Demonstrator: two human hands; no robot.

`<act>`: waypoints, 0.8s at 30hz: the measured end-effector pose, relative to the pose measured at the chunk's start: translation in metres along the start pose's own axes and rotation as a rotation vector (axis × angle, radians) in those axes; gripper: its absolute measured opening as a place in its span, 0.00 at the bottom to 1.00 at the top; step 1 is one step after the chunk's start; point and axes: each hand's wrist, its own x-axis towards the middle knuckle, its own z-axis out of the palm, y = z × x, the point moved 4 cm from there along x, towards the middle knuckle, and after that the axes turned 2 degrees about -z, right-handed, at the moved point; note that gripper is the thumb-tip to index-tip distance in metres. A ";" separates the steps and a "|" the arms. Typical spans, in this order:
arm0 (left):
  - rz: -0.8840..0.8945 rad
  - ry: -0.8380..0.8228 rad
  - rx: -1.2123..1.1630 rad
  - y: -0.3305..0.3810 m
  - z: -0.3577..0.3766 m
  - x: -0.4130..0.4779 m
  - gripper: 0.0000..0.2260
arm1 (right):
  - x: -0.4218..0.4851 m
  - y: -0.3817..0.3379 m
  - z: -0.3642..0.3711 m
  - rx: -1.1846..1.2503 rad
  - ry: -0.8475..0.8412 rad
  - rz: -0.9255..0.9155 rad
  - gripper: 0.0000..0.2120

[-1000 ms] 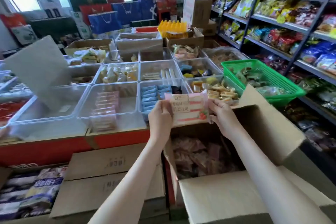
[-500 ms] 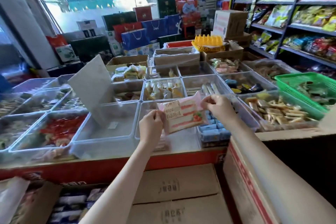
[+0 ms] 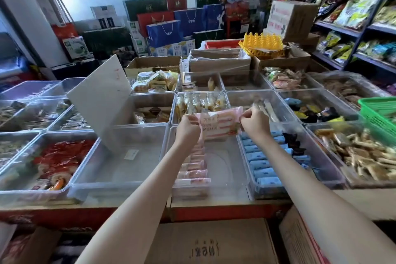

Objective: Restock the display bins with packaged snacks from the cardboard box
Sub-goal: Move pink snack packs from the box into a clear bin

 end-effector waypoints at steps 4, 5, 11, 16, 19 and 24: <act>-0.090 -0.116 -0.014 -0.026 0.021 0.056 0.19 | 0.041 0.027 0.041 -0.028 0.003 0.080 0.08; -0.107 -0.138 0.003 -0.035 0.028 0.069 0.21 | 0.049 0.035 0.052 -0.039 0.000 0.105 0.08; -0.166 -0.211 0.136 -0.080 0.066 0.138 0.15 | 0.079 0.092 0.109 -0.082 0.014 0.203 0.10; -0.150 -0.245 0.129 -0.100 0.082 0.180 0.17 | 0.093 0.116 0.136 -0.130 -0.037 0.189 0.09; -0.200 -0.289 0.104 -0.114 0.090 0.197 0.28 | 0.100 0.130 0.150 -0.254 -0.110 0.187 0.08; -0.315 -0.338 0.151 -0.136 0.107 0.202 0.29 | 0.102 0.133 0.175 -0.496 -0.152 0.108 0.06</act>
